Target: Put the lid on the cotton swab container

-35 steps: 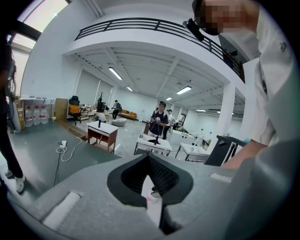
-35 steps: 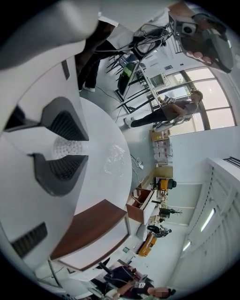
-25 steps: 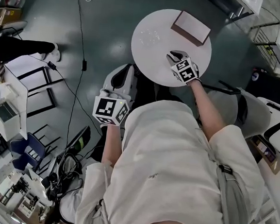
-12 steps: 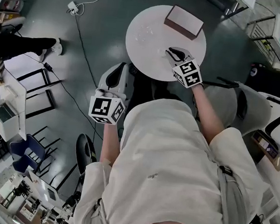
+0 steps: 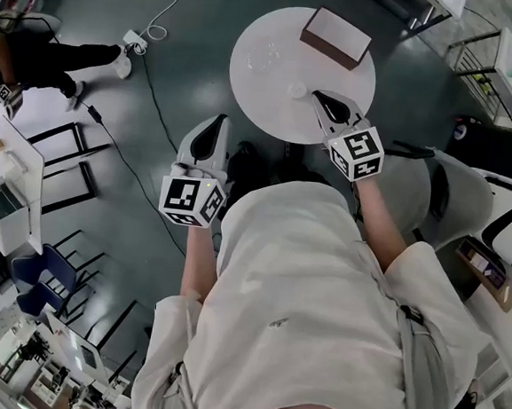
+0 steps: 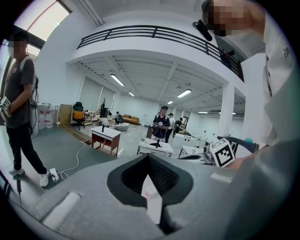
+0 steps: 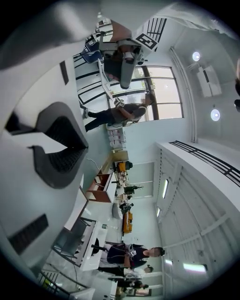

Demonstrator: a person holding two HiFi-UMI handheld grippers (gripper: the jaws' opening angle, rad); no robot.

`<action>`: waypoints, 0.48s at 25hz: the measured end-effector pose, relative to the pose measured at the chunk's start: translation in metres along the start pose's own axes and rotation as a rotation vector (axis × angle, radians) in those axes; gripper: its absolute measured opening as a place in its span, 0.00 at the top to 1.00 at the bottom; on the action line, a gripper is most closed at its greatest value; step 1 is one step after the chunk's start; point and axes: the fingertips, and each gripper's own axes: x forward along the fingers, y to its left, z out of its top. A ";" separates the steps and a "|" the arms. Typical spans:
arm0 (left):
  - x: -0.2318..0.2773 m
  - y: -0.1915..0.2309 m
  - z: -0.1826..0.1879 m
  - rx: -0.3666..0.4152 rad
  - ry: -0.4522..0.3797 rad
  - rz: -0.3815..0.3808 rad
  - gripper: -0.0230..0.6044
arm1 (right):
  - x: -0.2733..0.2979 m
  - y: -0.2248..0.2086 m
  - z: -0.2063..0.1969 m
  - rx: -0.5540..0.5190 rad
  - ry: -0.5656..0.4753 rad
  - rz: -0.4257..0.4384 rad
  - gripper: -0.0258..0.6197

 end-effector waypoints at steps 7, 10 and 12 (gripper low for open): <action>-0.011 0.016 0.011 0.027 -0.008 -0.088 0.95 | -0.007 0.023 0.016 0.046 -0.026 -0.054 0.95; -0.026 0.033 0.014 0.033 -0.005 -0.126 0.95 | -0.004 0.045 0.024 0.073 -0.033 -0.090 0.95; -0.032 0.044 0.014 0.035 -0.001 -0.149 0.95 | 0.000 0.058 0.030 0.080 -0.040 -0.110 0.95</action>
